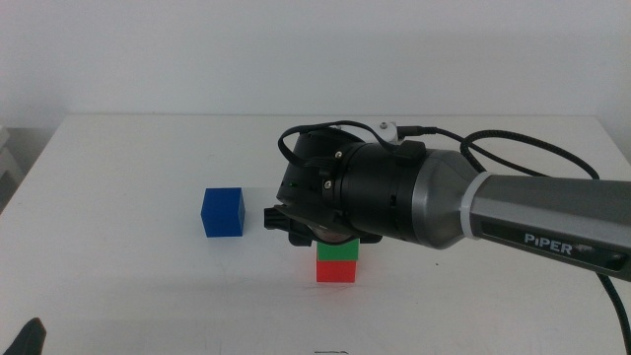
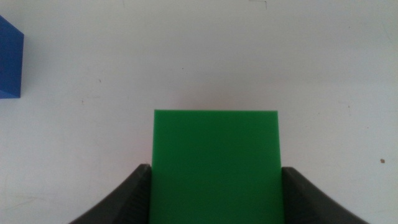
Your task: Stack red cubes first, then green, then blue cubes in a specific spot.
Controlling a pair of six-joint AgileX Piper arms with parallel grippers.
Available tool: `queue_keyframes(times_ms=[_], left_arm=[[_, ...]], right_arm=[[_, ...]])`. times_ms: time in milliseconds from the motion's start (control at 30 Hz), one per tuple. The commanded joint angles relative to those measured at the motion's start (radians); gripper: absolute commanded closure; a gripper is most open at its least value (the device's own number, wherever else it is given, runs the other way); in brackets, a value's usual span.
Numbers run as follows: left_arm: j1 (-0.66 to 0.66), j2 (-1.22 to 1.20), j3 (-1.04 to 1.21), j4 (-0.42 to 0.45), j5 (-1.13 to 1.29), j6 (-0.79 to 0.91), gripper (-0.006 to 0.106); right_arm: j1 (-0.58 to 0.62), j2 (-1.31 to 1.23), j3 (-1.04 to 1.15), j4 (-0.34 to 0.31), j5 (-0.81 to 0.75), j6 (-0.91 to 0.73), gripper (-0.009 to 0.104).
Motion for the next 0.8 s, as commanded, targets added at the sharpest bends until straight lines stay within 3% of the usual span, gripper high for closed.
queue_keyframes(times_ms=[0, 133, 167, 200, 233, 367, 467, 767], left_arm=[[-0.001, -0.02, -0.003, -0.007, -0.079, -0.002, 0.007], [-0.001, -0.02, -0.003, -0.007, -0.079, -0.002, 0.007], [-0.001, -0.02, -0.003, -0.007, -0.079, -0.002, 0.007], [-0.001, -0.02, -0.003, -0.007, -0.079, -0.002, 0.007], [-0.001, -0.02, -0.003, -0.007, -0.079, -0.002, 0.007], [-0.001, -0.02, -0.003, -0.007, -0.079, -0.001, 0.007], [-0.001, -0.02, -0.003, -0.007, -0.079, -0.001, 0.007], [-0.001, -0.02, -0.003, -0.007, -0.079, -0.001, 0.007]], right_arm=[[0.001, -0.054, -0.026, -0.055, -0.005, -0.01, 0.096], [0.001, -0.05, -0.026, -0.054, -0.003, -0.01, 0.095], [0.001, -0.045, -0.026, -0.051, -0.005, -0.01, 0.084], [0.001, -0.045, -0.026, -0.051, -0.006, -0.01, 0.081], [0.001, -0.045, -0.026, -0.051, -0.006, -0.01, 0.035], [0.001, -0.046, -0.026, -0.055, -0.008, -0.01, 0.016], [0.002, -0.086, -0.026, -0.054, -0.001, -0.025, 0.009], [0.014, -0.383, -0.015, -0.051, 0.137, -0.262, 0.009]])
